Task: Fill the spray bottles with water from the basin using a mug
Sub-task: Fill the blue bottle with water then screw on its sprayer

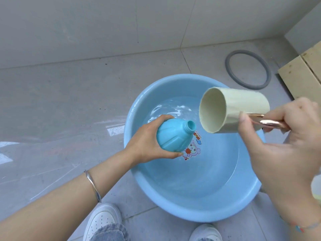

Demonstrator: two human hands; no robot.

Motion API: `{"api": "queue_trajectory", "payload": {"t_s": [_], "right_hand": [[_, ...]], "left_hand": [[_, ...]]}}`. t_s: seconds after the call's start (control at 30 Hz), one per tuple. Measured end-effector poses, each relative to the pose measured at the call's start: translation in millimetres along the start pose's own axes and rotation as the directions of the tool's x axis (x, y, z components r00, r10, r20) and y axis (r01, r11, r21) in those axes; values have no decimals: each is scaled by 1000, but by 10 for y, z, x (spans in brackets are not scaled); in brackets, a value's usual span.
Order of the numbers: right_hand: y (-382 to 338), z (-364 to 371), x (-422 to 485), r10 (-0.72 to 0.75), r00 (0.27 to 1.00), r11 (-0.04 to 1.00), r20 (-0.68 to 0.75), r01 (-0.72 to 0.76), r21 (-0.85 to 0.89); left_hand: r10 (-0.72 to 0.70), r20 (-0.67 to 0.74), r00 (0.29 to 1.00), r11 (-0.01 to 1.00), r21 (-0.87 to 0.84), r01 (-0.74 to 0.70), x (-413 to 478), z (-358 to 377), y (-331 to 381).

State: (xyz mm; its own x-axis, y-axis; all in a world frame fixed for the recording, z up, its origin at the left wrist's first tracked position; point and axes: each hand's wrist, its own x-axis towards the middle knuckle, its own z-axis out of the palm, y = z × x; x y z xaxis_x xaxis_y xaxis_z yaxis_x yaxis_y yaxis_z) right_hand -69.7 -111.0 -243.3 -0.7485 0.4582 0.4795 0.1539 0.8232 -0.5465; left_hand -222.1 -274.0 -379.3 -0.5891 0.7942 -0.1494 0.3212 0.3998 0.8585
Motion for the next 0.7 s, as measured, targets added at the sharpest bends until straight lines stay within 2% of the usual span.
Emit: {"api": "queue_trajectory", "payload": {"t_s": [0.1,0.27,0.47,0.7], "right_hand": [[295,160,-108,180,975,978,-133,-192,-77],[621,422,-394,339,941,931,-16,-338,-139],[831,560,-623,316,944,924,98,-283,-258],[884,640,-710,296,945,919,136,-243,-310]], "left_hand": [[-9,3,1000,1000,11,9,1,6,-8],[-13,5,1000,1000,17,13,13,1,-7],[-19,4,1000,999,34,18,-2,8,4],[-26,4,1000,999,31,26,7,11,5]]}}
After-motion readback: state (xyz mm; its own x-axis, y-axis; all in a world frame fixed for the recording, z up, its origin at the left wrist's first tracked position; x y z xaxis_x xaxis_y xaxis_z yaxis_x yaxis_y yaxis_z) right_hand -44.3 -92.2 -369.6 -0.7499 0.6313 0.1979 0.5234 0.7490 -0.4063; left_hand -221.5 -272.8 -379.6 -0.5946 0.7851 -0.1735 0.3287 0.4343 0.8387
